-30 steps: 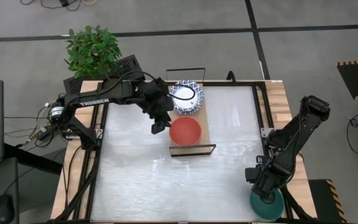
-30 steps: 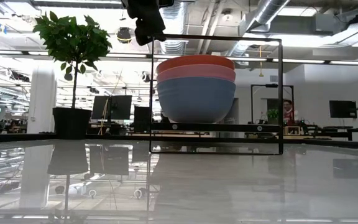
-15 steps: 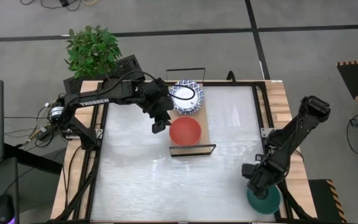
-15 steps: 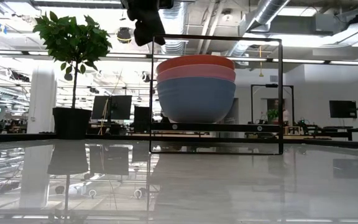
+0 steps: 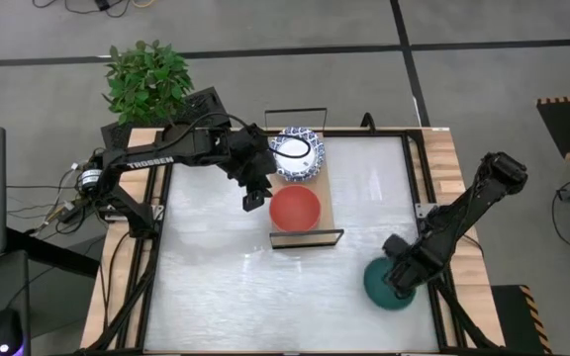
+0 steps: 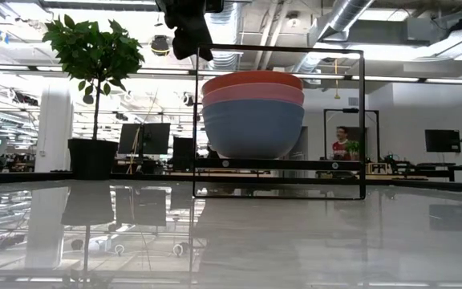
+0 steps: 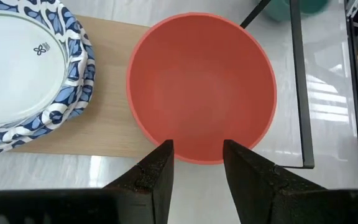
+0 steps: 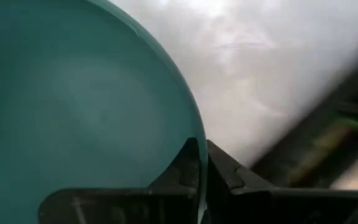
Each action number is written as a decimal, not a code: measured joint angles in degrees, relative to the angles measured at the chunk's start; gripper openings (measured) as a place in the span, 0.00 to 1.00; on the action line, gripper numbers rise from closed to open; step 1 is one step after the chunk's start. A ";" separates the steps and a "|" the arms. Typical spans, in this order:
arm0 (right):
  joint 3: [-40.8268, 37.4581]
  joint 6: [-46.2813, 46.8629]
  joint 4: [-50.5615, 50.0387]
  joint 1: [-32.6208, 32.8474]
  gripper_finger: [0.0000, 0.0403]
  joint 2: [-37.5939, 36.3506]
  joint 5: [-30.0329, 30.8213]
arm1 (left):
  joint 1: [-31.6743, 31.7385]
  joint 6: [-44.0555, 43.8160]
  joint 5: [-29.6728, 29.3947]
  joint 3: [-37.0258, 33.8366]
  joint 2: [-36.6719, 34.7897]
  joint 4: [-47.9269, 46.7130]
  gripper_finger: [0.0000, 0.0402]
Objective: Place and stack bowls onto a shelf
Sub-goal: Stack the green bowl on top of the orange bowl on the shelf
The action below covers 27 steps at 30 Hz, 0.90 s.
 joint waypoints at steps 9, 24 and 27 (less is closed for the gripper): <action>4.38 23.78 -22.69 -4.64 0.06 0.08 14.76 | 0.00 1.38 -0.03 0.00 0.00 0.58 0.31; 9.16 10.61 -22.25 -34.58 0.06 4.95 48.72 | 0.00 3.69 -9.06 0.00 0.00 8.83 0.31; 13.34 4.90 -21.24 -39.01 0.06 5.00 57.09 | 0.00 4.31 -11.69 0.00 0.00 12.91 0.31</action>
